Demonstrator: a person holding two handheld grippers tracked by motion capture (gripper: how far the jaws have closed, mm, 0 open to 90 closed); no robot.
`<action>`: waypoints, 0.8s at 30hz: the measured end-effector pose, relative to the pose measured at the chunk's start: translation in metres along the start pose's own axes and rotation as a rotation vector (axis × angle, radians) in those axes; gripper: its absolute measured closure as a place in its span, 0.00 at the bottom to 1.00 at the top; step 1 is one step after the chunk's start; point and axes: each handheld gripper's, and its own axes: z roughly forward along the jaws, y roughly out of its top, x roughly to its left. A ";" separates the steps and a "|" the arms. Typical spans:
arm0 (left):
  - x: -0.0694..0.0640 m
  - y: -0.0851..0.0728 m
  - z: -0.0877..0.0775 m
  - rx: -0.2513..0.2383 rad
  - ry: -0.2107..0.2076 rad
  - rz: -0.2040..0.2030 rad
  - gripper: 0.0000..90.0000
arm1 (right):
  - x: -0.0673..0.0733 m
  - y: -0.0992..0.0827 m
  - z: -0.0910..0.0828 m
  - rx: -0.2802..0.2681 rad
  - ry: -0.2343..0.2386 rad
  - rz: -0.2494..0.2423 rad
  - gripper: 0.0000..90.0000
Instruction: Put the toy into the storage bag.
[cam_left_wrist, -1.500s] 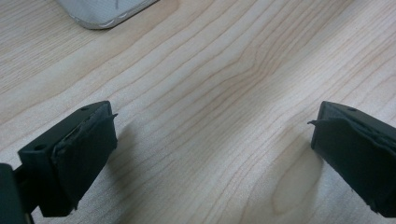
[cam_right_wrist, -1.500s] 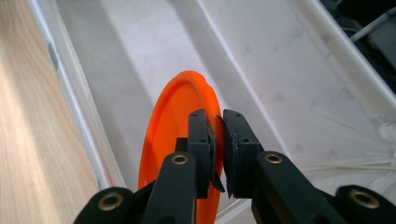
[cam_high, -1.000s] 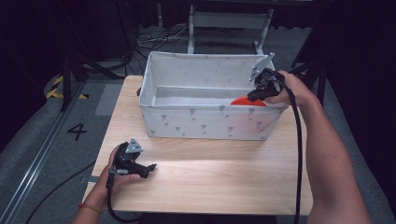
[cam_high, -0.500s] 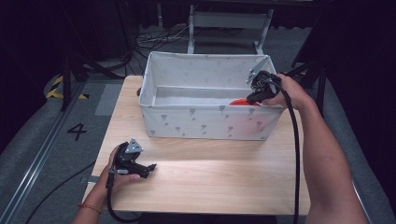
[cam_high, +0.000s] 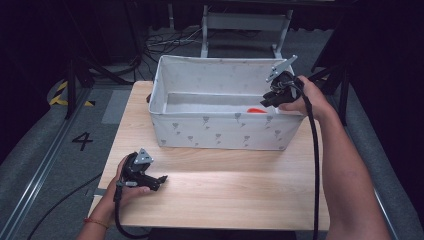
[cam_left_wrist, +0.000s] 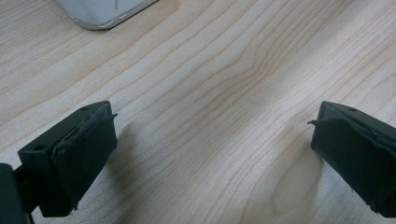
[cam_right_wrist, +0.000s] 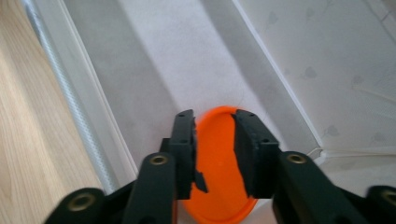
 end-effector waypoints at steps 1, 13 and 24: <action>0.000 0.000 0.000 0.000 0.001 0.000 0.01 | 0.000 -0.001 -0.001 -0.011 -0.004 0.009 0.72; 0.000 0.000 0.000 0.000 0.000 0.000 0.01 | -0.001 -0.015 -0.020 -0.140 -0.094 0.154 0.42; 0.000 0.000 0.000 0.000 0.000 0.000 0.01 | 0.008 -0.027 -0.045 -0.200 -0.184 0.211 0.28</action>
